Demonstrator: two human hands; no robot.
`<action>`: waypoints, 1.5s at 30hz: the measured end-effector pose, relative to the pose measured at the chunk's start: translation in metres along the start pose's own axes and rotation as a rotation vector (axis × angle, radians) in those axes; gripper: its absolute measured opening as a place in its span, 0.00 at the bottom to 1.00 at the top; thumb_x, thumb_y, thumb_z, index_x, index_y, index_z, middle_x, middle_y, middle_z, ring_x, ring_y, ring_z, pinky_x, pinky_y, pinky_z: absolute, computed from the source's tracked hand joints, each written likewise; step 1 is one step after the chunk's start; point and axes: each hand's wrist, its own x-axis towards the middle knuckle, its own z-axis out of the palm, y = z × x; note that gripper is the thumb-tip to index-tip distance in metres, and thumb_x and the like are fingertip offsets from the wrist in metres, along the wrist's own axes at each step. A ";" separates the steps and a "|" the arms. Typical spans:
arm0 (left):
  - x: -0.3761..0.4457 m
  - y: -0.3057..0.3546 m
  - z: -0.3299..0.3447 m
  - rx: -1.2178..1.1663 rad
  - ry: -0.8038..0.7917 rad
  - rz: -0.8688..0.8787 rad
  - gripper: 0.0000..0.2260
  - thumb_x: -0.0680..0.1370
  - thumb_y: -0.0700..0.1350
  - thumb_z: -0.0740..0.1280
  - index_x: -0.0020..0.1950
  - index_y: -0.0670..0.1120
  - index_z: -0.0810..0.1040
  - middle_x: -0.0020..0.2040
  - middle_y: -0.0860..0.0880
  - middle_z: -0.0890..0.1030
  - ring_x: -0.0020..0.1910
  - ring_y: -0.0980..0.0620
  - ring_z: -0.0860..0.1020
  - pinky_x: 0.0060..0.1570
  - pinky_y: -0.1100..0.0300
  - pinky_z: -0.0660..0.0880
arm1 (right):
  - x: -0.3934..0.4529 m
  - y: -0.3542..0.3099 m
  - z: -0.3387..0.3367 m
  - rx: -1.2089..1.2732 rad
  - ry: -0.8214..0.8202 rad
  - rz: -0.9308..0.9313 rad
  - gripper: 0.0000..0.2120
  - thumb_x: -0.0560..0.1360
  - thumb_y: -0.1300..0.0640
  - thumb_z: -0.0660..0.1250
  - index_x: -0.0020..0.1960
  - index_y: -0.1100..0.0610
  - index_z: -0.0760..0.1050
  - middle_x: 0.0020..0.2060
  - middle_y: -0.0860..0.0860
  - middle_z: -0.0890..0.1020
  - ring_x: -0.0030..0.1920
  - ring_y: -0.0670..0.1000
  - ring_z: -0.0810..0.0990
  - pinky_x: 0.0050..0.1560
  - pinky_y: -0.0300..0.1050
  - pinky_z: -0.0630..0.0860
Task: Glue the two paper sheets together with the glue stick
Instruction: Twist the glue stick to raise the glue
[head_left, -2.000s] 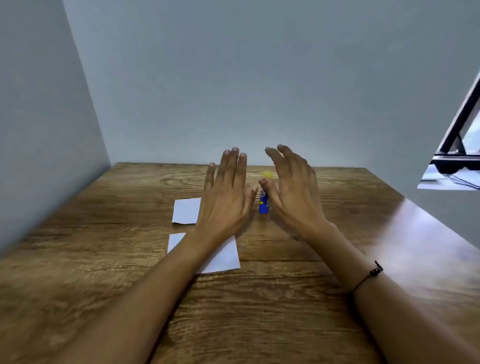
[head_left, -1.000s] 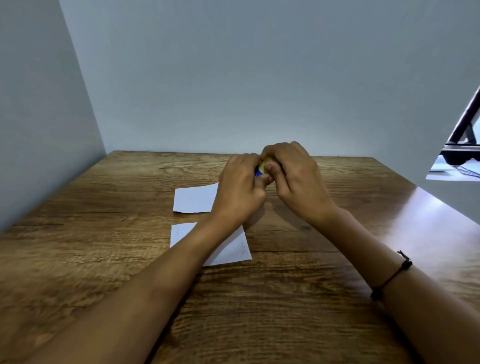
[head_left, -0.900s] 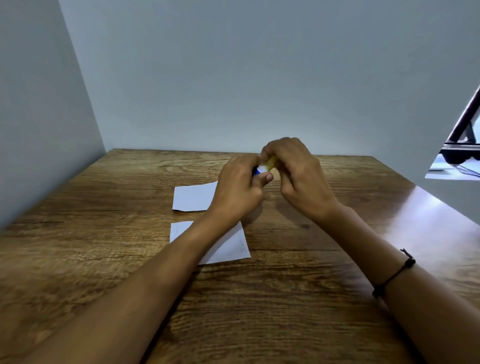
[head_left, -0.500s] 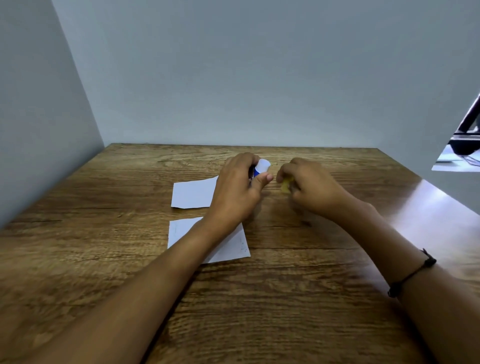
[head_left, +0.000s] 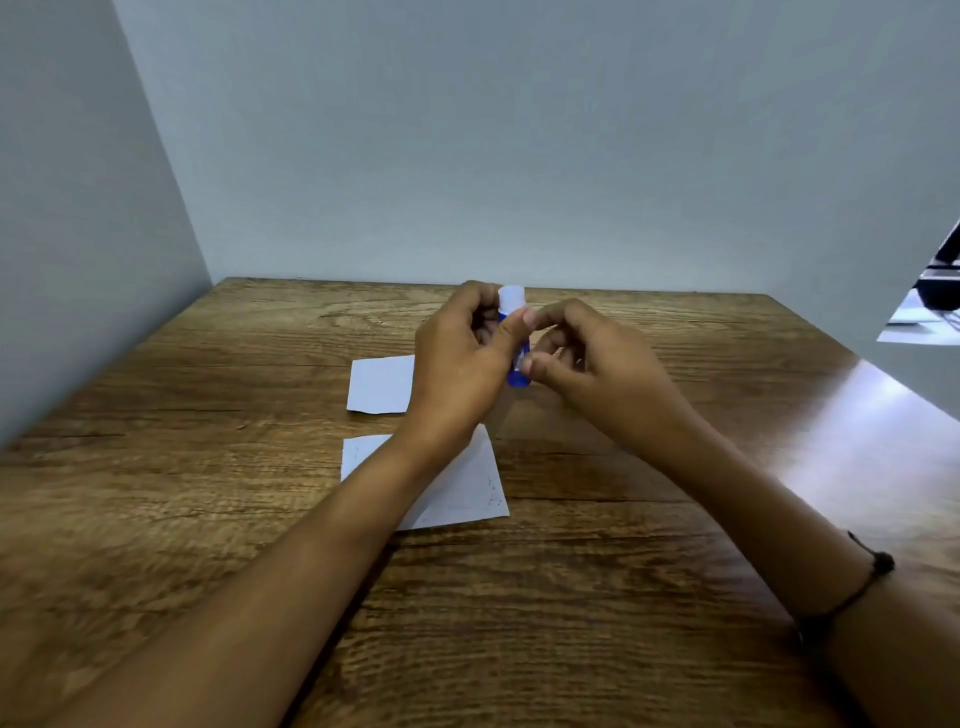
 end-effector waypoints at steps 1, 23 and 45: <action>0.000 0.000 -0.001 -0.055 0.013 -0.032 0.06 0.73 0.46 0.68 0.47 0.46 0.76 0.41 0.48 0.79 0.43 0.51 0.78 0.43 0.57 0.76 | -0.003 -0.003 0.005 0.089 -0.015 0.047 0.13 0.70 0.55 0.69 0.54 0.53 0.73 0.38 0.47 0.79 0.34 0.44 0.75 0.38 0.41 0.73; 0.002 -0.004 -0.003 -0.270 0.011 -0.110 0.06 0.74 0.40 0.66 0.39 0.47 0.79 0.30 0.52 0.79 0.26 0.63 0.74 0.29 0.71 0.73 | -0.005 0.001 0.026 1.102 -0.132 0.404 0.07 0.78 0.62 0.56 0.48 0.62 0.72 0.31 0.56 0.79 0.29 0.51 0.75 0.28 0.41 0.72; 0.002 -0.011 -0.007 -0.200 -0.013 -0.031 0.08 0.74 0.41 0.66 0.37 0.50 0.79 0.31 0.56 0.80 0.31 0.63 0.76 0.35 0.70 0.74 | -0.009 0.009 0.027 0.944 -0.188 0.332 0.12 0.70 0.75 0.63 0.48 0.62 0.75 0.27 0.53 0.80 0.30 0.51 0.80 0.36 0.41 0.79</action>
